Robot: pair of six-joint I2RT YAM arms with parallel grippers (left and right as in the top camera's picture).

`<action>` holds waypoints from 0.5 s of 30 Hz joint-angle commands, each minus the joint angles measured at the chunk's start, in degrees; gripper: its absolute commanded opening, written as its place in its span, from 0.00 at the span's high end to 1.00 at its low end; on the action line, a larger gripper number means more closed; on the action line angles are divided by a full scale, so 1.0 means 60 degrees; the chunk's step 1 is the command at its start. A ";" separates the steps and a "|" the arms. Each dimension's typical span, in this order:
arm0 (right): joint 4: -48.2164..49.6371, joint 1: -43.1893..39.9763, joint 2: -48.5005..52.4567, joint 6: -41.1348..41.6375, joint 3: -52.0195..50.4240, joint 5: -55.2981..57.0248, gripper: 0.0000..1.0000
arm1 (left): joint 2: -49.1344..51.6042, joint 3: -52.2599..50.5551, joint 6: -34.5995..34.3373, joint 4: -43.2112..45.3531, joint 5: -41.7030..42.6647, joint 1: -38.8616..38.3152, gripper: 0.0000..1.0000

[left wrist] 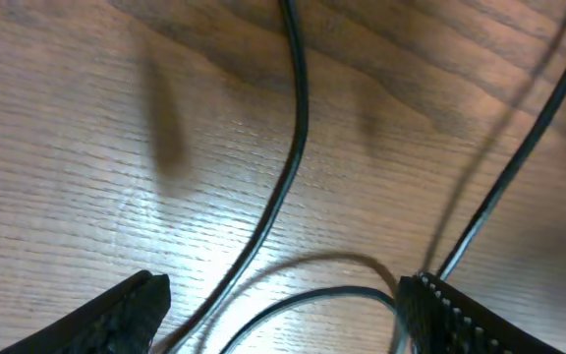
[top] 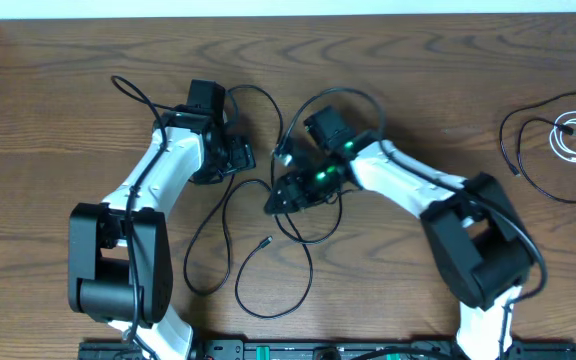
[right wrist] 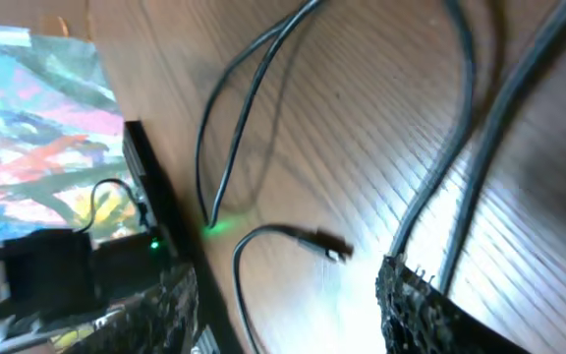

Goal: Untangle cables

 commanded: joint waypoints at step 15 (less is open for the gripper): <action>-0.2022 -0.1967 -0.0608 -0.1162 -0.0033 0.0321 0.36 | 0.0521 0.0004 0.0794 0.0947 -0.0710 -0.1373 0.08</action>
